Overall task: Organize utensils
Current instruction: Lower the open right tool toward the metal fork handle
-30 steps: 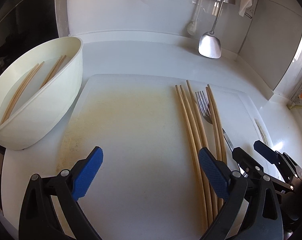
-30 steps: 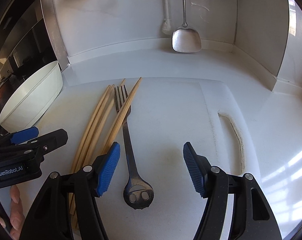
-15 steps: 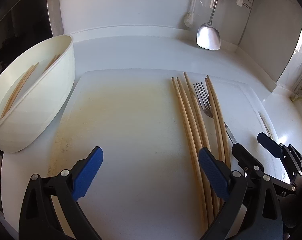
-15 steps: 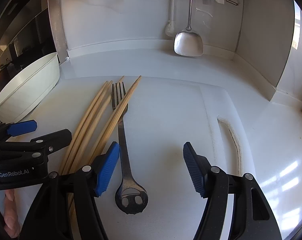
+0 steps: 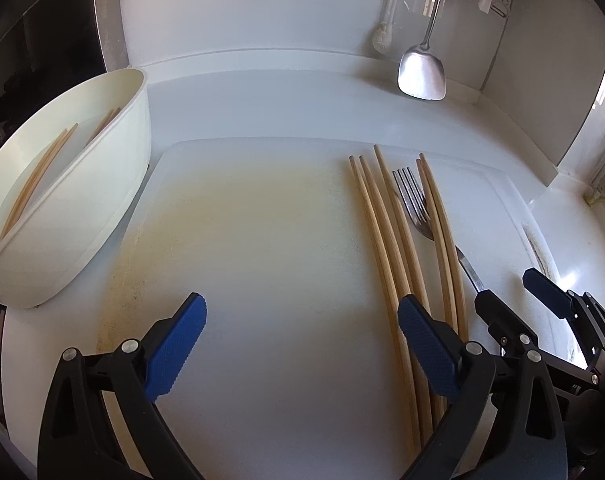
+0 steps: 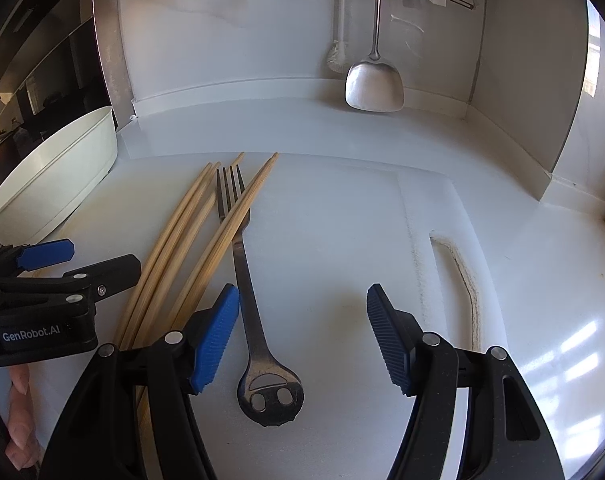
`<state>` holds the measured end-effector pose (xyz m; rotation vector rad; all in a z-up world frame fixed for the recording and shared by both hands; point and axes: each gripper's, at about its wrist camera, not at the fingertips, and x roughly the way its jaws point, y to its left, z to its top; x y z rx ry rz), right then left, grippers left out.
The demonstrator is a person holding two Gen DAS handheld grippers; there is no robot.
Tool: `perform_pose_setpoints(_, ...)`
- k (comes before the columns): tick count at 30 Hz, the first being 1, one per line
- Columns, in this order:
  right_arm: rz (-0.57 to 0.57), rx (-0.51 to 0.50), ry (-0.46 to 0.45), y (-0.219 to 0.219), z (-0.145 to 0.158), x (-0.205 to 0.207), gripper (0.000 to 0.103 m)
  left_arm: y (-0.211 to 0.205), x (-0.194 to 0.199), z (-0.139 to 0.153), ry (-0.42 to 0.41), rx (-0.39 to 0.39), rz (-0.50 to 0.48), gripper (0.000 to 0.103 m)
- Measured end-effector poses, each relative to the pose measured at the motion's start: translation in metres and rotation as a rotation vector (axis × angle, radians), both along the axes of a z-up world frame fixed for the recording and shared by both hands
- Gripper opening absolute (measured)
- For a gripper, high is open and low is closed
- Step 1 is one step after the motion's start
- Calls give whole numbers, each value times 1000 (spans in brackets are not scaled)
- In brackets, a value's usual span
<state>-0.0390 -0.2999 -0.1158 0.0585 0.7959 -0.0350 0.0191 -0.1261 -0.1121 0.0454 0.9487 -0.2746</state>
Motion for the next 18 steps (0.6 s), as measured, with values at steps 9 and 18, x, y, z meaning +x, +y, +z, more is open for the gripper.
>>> perform_pose_setpoints(9,-5,7,-2,-6,0,1,63,-4,-1,-3,-1,13,-18,95)
perform_pose_setpoints(18,-10,13,-3,-14,1,2,62,-8,-8,-3,-30,23,-40,87)
